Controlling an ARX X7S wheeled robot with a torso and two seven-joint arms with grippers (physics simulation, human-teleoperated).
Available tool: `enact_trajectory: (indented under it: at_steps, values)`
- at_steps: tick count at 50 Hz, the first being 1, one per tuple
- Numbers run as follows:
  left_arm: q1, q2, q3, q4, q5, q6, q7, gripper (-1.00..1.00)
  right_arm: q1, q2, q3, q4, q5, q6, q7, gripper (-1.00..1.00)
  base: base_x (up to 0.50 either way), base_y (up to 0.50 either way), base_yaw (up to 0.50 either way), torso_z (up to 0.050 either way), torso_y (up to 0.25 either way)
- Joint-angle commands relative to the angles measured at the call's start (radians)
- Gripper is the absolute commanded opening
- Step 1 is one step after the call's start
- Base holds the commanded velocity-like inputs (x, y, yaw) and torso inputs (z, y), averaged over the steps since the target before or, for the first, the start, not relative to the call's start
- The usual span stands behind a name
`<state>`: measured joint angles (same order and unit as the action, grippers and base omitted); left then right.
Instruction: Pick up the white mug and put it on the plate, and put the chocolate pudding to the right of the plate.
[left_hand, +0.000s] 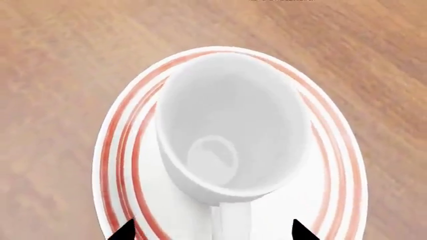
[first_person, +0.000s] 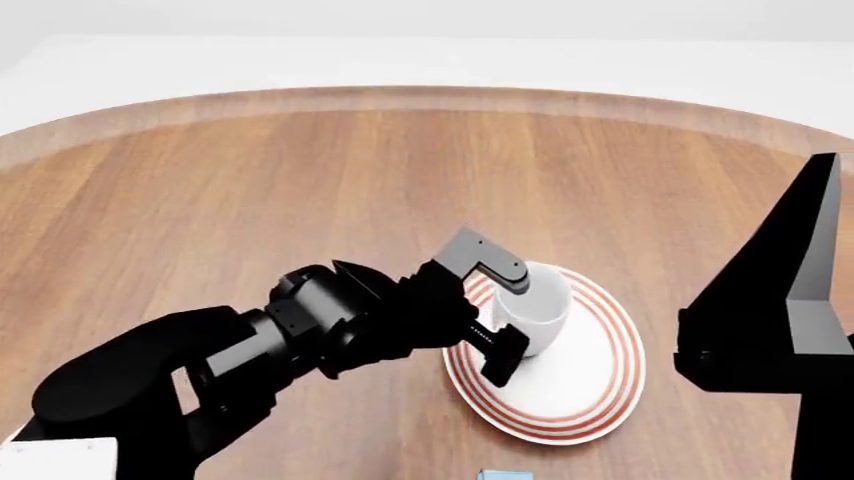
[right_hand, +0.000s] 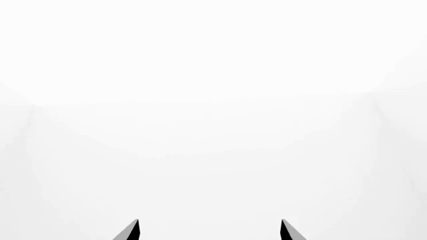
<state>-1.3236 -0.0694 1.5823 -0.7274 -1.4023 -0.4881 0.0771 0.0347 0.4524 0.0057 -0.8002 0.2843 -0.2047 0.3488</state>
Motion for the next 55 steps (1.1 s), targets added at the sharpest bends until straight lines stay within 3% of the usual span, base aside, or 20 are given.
enact_trajectory:
  at_steps: [1,29,44,55]
  values:
    - [-0.027,-0.076,-0.052,0.177,-0.043,-0.048,-0.069,1.0,0.002,-0.016,0.014,-0.002,-0.028,-0.001,-0.023,1.0,0.0,0.0,0.0,0.0,0.0]
    - [-0.12,-0.454,-0.118,0.956,-0.107,-0.103,-0.371,1.0,-0.001,-0.014,-0.01,-0.006,-0.044,0.0,-0.021,1.0,0.0,0.0,0.0,0.0,0.0]
    - [-0.119,-0.679,-0.206,1.261,-0.122,-0.02,-0.494,1.0,-0.005,-0.014,-0.02,-0.002,-0.052,-0.007,-0.021,1.0,0.0,0.0,0.0,0.0,0.0]
    - [-0.093,-0.822,-0.27,1.371,-0.077,0.075,-0.561,1.0,-0.006,-0.013,-0.026,-0.005,-0.054,-0.006,-0.019,1.0,0.0,0.0,0.0,0.0,0.0]
